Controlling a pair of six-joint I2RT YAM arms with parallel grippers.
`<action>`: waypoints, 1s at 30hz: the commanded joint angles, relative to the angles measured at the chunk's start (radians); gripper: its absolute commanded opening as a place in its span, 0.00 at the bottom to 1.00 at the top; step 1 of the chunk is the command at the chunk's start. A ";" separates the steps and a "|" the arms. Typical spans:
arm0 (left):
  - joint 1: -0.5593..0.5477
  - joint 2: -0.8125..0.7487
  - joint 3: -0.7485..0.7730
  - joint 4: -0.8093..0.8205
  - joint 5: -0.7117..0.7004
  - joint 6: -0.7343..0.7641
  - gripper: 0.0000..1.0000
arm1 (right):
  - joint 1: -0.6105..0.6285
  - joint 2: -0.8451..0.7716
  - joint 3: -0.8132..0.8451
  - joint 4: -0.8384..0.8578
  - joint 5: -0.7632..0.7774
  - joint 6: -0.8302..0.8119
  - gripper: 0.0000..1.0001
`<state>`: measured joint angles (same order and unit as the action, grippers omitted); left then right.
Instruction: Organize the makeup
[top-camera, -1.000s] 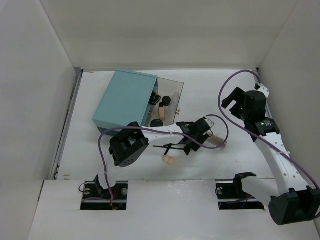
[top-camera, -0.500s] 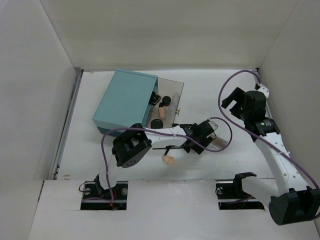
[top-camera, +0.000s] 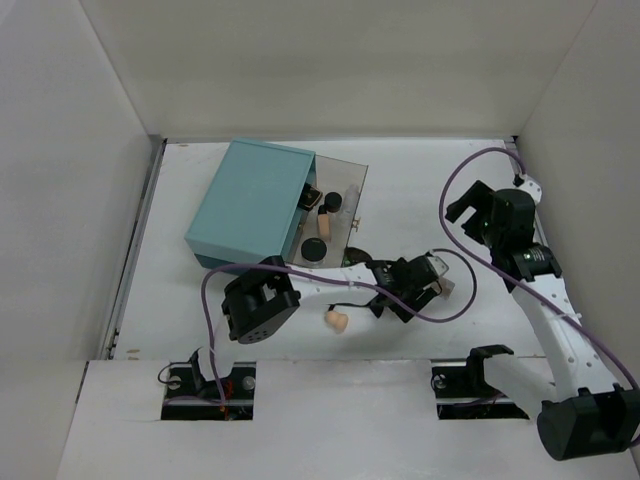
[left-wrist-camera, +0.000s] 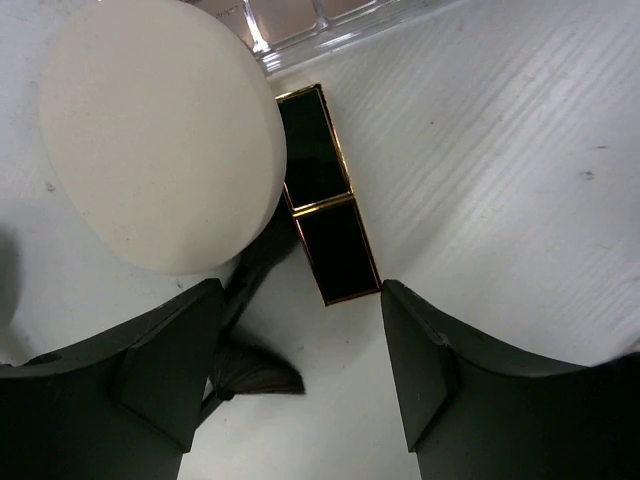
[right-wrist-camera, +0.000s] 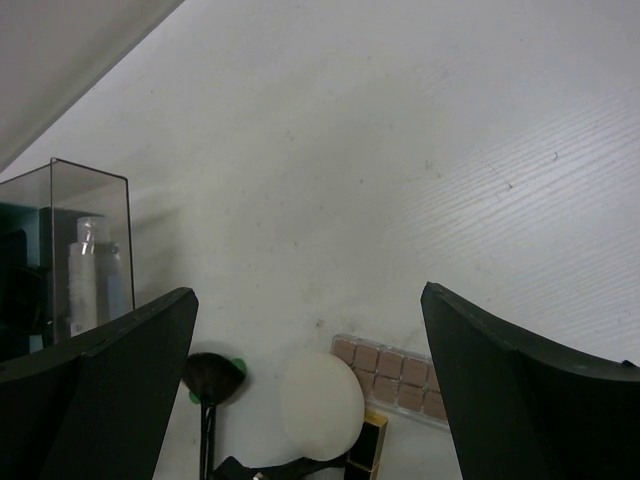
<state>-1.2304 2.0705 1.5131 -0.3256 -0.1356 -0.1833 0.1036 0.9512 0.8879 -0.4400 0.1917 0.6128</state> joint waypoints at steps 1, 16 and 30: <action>-0.014 -0.116 -0.013 -0.001 -0.021 0.011 0.63 | -0.009 -0.032 -0.001 0.041 0.002 0.013 1.00; -0.013 0.023 0.102 -0.006 0.041 0.007 0.59 | -0.072 -0.077 -0.009 0.035 0.002 0.027 1.00; -0.002 0.073 0.125 -0.027 0.027 -0.008 0.38 | -0.080 -0.071 -0.021 0.047 0.002 0.027 1.00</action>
<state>-1.2396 2.1460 1.6001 -0.3355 -0.1055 -0.1848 0.0322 0.8906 0.8684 -0.4408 0.1905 0.6296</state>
